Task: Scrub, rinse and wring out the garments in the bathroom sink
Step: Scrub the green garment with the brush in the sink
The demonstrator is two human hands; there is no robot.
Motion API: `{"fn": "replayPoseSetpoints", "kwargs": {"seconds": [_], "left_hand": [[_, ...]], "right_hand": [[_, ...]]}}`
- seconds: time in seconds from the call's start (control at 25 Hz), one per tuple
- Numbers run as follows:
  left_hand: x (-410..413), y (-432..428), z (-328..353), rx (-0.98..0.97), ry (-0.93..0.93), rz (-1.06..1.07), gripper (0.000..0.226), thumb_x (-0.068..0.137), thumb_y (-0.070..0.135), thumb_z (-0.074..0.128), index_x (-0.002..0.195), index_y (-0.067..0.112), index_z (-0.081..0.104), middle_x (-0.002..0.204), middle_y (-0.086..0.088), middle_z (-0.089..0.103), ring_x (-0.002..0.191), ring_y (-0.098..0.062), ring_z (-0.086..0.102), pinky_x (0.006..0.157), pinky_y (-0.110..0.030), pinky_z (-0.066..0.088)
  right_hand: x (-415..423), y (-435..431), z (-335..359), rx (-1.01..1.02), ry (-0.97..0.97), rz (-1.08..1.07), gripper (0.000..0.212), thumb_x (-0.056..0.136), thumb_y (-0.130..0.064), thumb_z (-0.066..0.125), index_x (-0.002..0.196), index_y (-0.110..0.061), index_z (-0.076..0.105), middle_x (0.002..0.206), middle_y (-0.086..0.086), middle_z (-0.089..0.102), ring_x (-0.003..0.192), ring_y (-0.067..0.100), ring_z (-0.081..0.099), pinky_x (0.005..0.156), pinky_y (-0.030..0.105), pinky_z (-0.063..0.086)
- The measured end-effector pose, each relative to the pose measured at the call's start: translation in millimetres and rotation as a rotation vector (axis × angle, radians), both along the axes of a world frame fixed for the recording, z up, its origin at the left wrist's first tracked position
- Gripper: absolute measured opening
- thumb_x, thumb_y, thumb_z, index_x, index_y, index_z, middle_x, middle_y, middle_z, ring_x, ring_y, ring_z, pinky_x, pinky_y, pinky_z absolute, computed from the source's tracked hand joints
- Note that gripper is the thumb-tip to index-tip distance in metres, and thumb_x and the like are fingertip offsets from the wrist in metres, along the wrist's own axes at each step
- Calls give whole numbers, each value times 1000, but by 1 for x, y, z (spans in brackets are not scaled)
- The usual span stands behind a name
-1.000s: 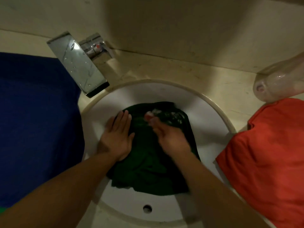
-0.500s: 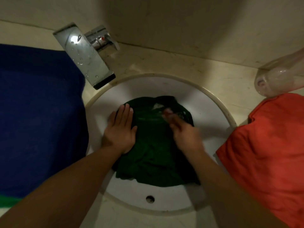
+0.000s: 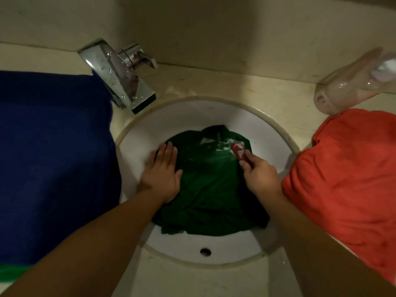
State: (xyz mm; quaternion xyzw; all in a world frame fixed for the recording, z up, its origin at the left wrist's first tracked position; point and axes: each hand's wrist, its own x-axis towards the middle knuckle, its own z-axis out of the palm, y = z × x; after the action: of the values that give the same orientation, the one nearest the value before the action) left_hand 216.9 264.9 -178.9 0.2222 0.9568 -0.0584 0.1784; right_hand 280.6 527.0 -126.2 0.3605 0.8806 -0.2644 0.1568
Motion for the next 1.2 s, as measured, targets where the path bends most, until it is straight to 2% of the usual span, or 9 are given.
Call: {"fn": "replayPoseSetpoints", "kwargs": {"seconds": [0.08, 0.24, 0.32, 0.48, 0.68, 0.76, 0.88, 1.04, 1.2], "left_hand": [[3, 1, -1, -3, -8, -21, 72, 105, 46, 12, 158, 6, -12, 167, -14, -16, 155, -29, -13, 125, -47, -8], [2, 1, -2, -5, 3, -1, 73, 104, 47, 12, 157, 5, -14, 167, -15, -17, 155, -30, -15, 125, -47, -7], [1, 1, -4, 8, -6, 13, 74, 104, 48, 13, 157, 4, -14, 167, -16, -16, 155, -31, -14, 125, -47, -6], [2, 1, -2, -5, -7, 19, 74, 104, 50, 13, 159, 8, -13, 167, -17, -16, 154, -35, -13, 124, -51, -3], [1, 2, -2, -4, -20, 25, 72, 104, 50, 13, 159, 12, -15, 166, -18, -18, 154, -35, -14, 122, -51, -3], [0, 0, -3, 15, -11, 36, 73, 104, 50, 16, 160, 11, -9, 167, -17, -13, 154, -35, -11, 123, -51, 0], [2, 5, -2, -10, -45, 71, 73, 104, 49, 14, 157, 9, -16, 167, -16, -17, 154, -34, -15, 123, -52, -1], [-3, 11, 2, -12, -62, 91, 73, 105, 47, 12, 156, 7, -20, 165, -17, -24, 153, -33, -21, 123, -51, -7], [-18, 9, -5, 42, 23, 39, 72, 104, 49, 15, 154, 8, -18, 167, -14, -17, 155, -29, -16, 124, -48, -8]], "right_hand": [[-12, -29, 5, -62, 95, 12, 43, 103, -39, 53, 147, -39, 52, 120, 21, 70, 105, 40, 67, 95, 42, 55], [-36, -90, -10, -270, 127, 344, 41, 103, -40, 51, 143, -48, 45, 119, 16, 69, 104, 35, 68, 93, 44, 57], [-40, -51, -13, -163, 62, 233, 39, 105, -41, 49, 143, -50, 47, 110, 16, 69, 92, 34, 68, 87, 43, 59], [-22, -16, 1, -6, 34, 38, 42, 105, -40, 51, 147, -40, 51, 116, 21, 70, 96, 39, 68, 87, 41, 56], [-29, -85, -8, -245, 108, 419, 39, 104, -42, 50, 142, -48, 45, 108, 16, 71, 90, 35, 69, 82, 48, 60], [-40, -37, -11, -145, 17, 247, 37, 104, -44, 50, 141, -49, 51, 112, 15, 71, 89, 33, 68, 85, 42, 59], [-22, 2, -1, -63, 69, -27, 45, 102, -39, 58, 147, -35, 54, 131, 13, 68, 111, 35, 66, 94, 34, 51], [17, -36, -2, -181, 125, 68, 45, 105, -39, 54, 149, -35, 51, 117, 14, 72, 102, 33, 67, 85, 32, 51], [-24, -7, -24, -113, 88, -24, 45, 106, -41, 51, 150, -39, 48, 118, 18, 69, 100, 36, 65, 87, 36, 53]]}}
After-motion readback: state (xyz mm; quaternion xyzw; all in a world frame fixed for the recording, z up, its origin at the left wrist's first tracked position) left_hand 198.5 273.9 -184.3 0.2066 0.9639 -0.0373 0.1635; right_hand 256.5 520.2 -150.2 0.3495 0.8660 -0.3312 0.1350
